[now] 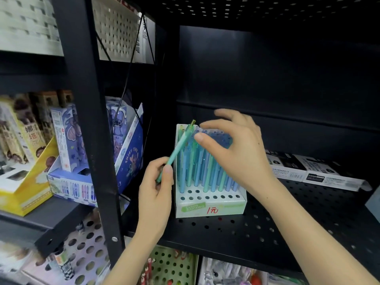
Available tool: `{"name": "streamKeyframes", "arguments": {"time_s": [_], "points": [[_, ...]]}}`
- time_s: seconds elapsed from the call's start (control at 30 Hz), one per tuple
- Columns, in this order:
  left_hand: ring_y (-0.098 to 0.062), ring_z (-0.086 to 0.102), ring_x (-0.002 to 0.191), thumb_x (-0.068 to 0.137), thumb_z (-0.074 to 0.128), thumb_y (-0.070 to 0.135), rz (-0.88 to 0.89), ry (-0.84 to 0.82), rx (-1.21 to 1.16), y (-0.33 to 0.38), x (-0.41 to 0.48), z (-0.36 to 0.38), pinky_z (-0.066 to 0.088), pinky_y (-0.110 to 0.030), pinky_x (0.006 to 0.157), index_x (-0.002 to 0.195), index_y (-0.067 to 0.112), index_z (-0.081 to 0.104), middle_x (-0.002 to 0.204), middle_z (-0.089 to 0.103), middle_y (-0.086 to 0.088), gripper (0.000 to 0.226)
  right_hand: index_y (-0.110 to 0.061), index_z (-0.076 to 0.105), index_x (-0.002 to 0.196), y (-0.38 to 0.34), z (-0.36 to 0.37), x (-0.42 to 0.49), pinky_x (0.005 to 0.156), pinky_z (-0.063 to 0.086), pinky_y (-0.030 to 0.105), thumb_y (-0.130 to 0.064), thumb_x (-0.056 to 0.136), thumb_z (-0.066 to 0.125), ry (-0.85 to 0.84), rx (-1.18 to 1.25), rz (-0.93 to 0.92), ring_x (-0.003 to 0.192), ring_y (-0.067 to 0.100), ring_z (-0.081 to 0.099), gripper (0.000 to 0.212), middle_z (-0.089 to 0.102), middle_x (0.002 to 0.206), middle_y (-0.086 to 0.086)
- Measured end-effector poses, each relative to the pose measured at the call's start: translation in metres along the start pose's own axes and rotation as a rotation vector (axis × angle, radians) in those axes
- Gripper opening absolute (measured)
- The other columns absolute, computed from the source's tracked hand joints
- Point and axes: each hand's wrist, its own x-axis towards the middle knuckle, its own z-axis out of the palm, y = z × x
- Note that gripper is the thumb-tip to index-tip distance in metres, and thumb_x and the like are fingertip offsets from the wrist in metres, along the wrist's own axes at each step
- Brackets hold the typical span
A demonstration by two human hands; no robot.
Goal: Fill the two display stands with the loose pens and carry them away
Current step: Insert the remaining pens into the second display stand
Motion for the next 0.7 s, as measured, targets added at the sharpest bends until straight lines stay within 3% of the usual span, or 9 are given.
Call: {"name": "streamKeyframes", "arguments": {"time_s": [0.13,0.2,0.3,0.43,0.53,0.6,0.7], "points": [[-0.003,0.055,0.071,0.093,0.044,0.028,0.04,-0.039,0.027,0.004,-0.001,0.001,0.046,-0.018,0.062,0.098,0.047,0.056,0.081,0.059,0.014,0.023,-0.032,0.067,0.082,-0.015,0.006,-0.004,0.086,0.037,0.019,-0.035,0.086,0.062,0.011,0.219,0.002,0.094,0.003,0.053,0.008,0.064,0.089,-0.019],[-0.006,0.058,0.078,0.094,0.045,0.03,0.061,-0.061,0.037,0.003,-0.002,0.001,0.048,-0.02,0.067,0.103,0.038,0.058,0.087,0.062,0.011,0.017,-0.027,0.068,0.08,-0.018,0.003,-0.006,0.078,0.039,0.013,-0.03,0.086,0.062,-0.004,0.318,0.038,0.085,0.002,0.057,0.009,0.065,0.079,-0.018],[-0.015,0.056,0.092,0.092,0.042,0.042,0.088,-0.043,0.09,-0.001,-0.003,0.001,0.045,-0.021,0.08,0.11,0.039,0.055,0.096,0.059,0.01,0.023,-0.024,0.071,0.08,-0.013,-0.015,-0.009,0.067,0.04,0.011,-0.026,0.086,0.063,0.136,0.391,0.064,0.071,-0.001,0.057,0.01,0.065,0.072,-0.015],[0.003,0.049,0.093,0.085,0.035,0.055,-0.056,0.054,0.088,-0.005,0.0,0.0,0.037,-0.008,0.079,0.113,0.047,0.043,0.096,0.052,0.025,0.03,-0.023,0.068,0.076,0.009,-0.031,-0.011,0.085,0.042,0.033,-0.031,0.085,0.062,0.322,0.095,0.001,0.086,0.004,0.054,0.014,0.062,0.083,-0.017],[0.016,0.045,0.1,0.085,0.032,0.06,-0.099,0.024,0.185,-0.01,0.002,0.001,0.035,-0.01,0.08,0.123,0.041,0.043,0.11,0.05,0.026,0.044,-0.022,0.068,0.074,0.017,-0.02,-0.017,0.083,0.026,0.026,-0.036,0.082,0.061,0.29,-0.092,-0.017,0.092,0.007,0.046,0.018,0.059,0.094,-0.012],[0.026,0.039,0.103,0.091,0.034,0.058,-0.098,-0.046,0.224,-0.011,0.002,0.002,0.032,-0.004,0.081,0.132,0.034,0.043,0.12,0.045,0.029,0.048,-0.022,0.068,0.074,0.019,-0.009,-0.019,0.079,0.02,0.022,-0.037,0.081,0.061,0.265,-0.152,-0.036,0.093,0.008,0.044,0.018,0.059,0.099,-0.009],[0.028,0.033,0.112,0.091,0.035,0.056,-0.088,-0.176,0.227,-0.009,0.003,0.005,0.03,-0.005,0.085,0.134,0.047,0.035,0.125,0.038,0.039,0.044,-0.021,0.068,0.074,0.02,-0.001,-0.02,0.081,0.019,0.023,-0.038,0.081,0.061,0.253,-0.165,-0.041,0.095,0.01,0.044,0.02,0.059,0.102,-0.007]]}}
